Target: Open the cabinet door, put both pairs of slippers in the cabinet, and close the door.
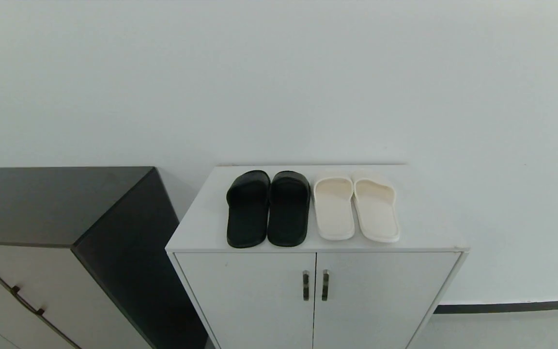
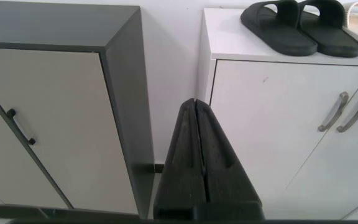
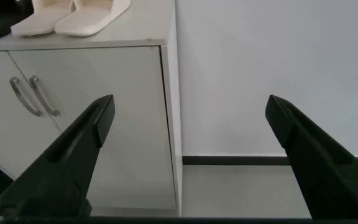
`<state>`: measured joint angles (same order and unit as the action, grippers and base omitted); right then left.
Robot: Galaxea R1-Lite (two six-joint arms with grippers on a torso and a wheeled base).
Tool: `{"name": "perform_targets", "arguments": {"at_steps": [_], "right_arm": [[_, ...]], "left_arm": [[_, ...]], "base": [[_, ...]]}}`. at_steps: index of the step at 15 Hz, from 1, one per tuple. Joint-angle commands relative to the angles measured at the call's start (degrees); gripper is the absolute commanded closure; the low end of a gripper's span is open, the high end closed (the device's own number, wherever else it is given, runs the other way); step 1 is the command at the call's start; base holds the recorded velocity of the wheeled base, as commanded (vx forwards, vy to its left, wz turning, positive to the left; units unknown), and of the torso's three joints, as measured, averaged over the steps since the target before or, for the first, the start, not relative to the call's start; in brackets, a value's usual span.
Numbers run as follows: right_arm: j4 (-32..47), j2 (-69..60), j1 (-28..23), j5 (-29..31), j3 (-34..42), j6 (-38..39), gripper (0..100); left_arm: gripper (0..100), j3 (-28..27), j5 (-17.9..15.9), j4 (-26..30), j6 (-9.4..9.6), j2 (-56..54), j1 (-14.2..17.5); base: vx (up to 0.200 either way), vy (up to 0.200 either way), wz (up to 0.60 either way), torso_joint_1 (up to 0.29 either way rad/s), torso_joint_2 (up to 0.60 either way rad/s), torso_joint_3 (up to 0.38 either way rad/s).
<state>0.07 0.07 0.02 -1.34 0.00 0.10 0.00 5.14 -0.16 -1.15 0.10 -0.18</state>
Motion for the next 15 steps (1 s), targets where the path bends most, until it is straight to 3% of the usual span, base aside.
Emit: {"name": "perform_targets", "arguments": {"at_steps": [1,3,4,7,10,12,15], "right_arm": [[-1.04,0.1,-0.29,1.25,-0.62,-0.01,0],[-2.18,5.99,1.21,1.08,-12.3,3.51,0],[1.07,13.02,1.65,-2.7,-16.26,3.86,0],[-0.42,25.77,2.0,-10.35,-15.21,3.33,0],[-13.52,41.15,9.29,-10.61,-16.35,3.07,0],[-17.56,49.67,15.36,-6.48,-19.69,3.15,0],[-20.73,61.19,30.39,9.25,-27.42,7.72,0]], "left_arm": [[100,0.0,-0.13,-0.02,0.0,-0.01,0.01],[100,0.0,-0.31,0.07,0.18,-0.01,0.01],[100,0.0,-0.4,0.07,0.09,-0.01,0.01],[100,0.0,-0.4,0.07,0.18,-0.01,0.01],[100,0.0,-0.4,0.07,0.18,-0.01,0.01],[100,0.0,-0.4,0.07,0.27,-0.01,0.01],[100,0.0,-0.84,0.07,0.88,-0.01,0.01]], "base": [[0.0,0.0,0.0,0.0,0.0,0.0],[0.0,0.0,0.0,0.0,0.0,0.0],[0.0,0.0,0.0,0.0,0.0,0.0],[0.0,0.0,0.0,0.0,0.0,0.0],[0.0,0.0,0.0,0.0,0.0,0.0],[0.0,0.0,0.0,0.0,0.0,0.0],[0.0,0.0,0.0,0.0,0.0,0.0]]}}
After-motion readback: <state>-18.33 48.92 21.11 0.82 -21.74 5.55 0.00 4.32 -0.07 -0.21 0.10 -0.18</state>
